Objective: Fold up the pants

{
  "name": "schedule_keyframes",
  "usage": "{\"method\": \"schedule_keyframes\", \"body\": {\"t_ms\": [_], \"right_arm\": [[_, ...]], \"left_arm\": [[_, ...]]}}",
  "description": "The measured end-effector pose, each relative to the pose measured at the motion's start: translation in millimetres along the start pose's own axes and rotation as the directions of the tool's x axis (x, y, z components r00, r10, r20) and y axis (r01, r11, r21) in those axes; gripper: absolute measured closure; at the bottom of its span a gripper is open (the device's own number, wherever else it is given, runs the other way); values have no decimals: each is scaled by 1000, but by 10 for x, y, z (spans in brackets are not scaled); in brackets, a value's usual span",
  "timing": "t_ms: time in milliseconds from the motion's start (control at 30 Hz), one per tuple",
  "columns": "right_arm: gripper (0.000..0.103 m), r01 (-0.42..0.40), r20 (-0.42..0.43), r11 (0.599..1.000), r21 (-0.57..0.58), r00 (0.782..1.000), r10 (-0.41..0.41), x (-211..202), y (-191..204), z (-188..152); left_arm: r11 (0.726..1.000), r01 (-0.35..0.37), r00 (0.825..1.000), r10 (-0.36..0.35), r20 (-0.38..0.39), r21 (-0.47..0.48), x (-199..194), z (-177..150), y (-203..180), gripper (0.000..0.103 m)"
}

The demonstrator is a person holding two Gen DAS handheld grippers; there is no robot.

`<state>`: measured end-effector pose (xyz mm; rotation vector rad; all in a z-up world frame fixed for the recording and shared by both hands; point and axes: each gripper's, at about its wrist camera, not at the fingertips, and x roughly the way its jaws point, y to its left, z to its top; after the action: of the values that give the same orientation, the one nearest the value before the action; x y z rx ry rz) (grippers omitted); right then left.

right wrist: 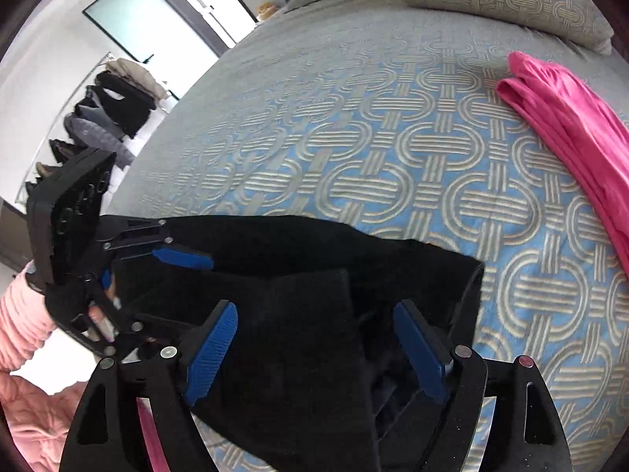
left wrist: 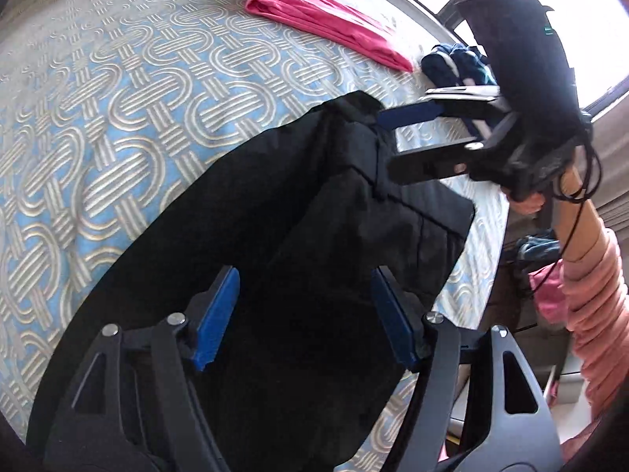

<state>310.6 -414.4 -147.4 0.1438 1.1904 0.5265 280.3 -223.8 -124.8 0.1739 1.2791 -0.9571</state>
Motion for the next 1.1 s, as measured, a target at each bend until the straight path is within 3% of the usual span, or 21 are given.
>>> {"method": "schedule_keyframes", "body": {"t_ms": [133,167,200,300,400,467,567,667,733,800,867,933,1000,1100], "right_arm": [[20,-139,-122,983,118,981,153,156,-178,-42],[29,-149,-118,984,101,980,160,167,-156,-64],[58,-136,-109,988,70,984,143,176,-105,-79],[75,-71,-74,992,101,994,79,174,9,-163],[83,0,13,996,90,1000,-1,-78,233,-347],[84,-10,125,987,159,992,-10,-427,266,-535],[86,-32,288,962,271,956,-49,-968,182,-791],[86,-49,376,929,366,921,-100,-1248,12,-834],[86,-5,362,907,421,918,-163,-1193,-139,-691],[86,1,321,895,447,933,-161,-991,-310,-486],[85,43,262,880,472,947,-187,-731,-460,-301],[77,126,170,866,485,957,-234,-453,-543,-204],[63,226,70,831,508,951,-302,-234,-599,-187],[57,230,89,808,543,941,-327,-332,-516,-290]], "left_arm": [[998,19,1000,-19,0,58,-40,-15,-101,33],[998,16,1000,-16,-3,66,-38,-25,-112,33],[998,15,1000,-15,-9,69,-37,-42,-117,33],[998,25,1000,-24,-11,55,-92,-98,-87,33],[998,49,999,-50,14,27,-307,-263,-31,33],[999,43,998,-44,43,13,-527,-428,20,33],[1000,7,993,-4,114,-27,-913,-683,115,33],[993,-60,970,82,231,-101,-1374,-905,220,33],[985,-101,951,137,278,-138,-1573,-996,285,32],[977,-137,938,180,295,-161,-1713,-1121,345,27],[970,-154,940,202,275,-186,-1710,-1232,421,26],[955,-218,940,261,220,-199,-1636,-1356,505,26],[942,-267,931,307,198,-205,-1597,-1456,608,26],[925,-259,936,311,165,-277,-1493,-1601,882,26]]}}
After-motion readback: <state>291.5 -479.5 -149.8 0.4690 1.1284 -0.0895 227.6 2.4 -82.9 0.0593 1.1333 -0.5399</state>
